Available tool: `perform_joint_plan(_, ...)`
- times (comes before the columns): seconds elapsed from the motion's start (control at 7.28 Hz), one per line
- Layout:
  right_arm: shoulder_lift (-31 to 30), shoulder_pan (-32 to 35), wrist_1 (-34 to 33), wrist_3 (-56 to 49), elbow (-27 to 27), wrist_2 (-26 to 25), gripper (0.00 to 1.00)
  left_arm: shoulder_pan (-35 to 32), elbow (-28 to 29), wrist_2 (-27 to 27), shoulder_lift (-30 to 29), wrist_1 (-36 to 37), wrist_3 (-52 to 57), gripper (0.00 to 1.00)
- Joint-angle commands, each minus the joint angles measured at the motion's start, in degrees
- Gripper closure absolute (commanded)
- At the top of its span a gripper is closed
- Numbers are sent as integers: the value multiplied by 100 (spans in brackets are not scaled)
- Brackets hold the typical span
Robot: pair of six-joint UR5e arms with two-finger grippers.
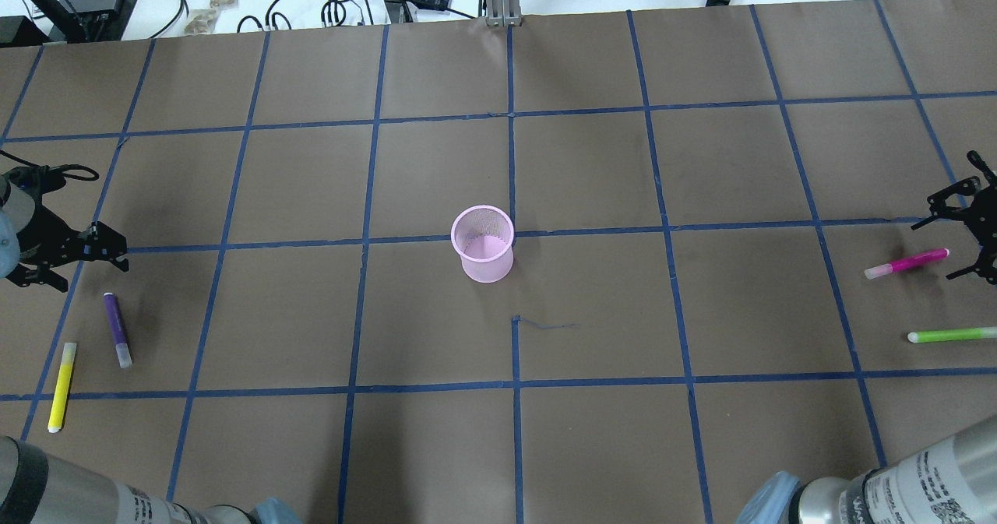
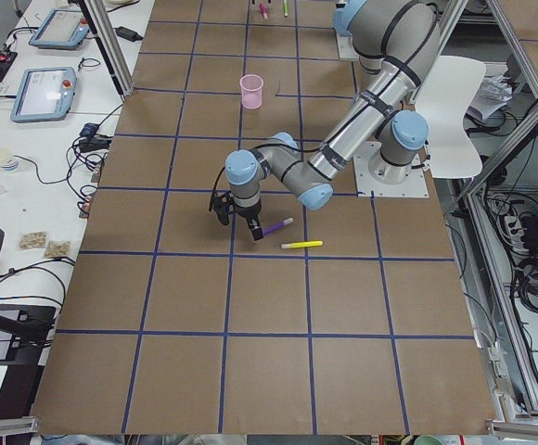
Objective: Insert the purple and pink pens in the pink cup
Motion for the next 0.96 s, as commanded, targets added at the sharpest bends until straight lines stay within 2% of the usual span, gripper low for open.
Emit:
perform_joint_plan(0.0,7,1,-37,703,-22,-21,19,14,-2,3,-133,36,-6,5)
perform_joint_plan(0.27,25,1,-46,691,4,-22,22,14,-28,12,-203,10,-33,13)
perform_joint_plan(0.69,42,1,-63,490,21,-13,26,14,-28,38,-221,-25,-41,13)
perform_joint_plan(0.82,77,1,-72,497,21,-13,25,14,-28,39,-221,-25,-50,20)
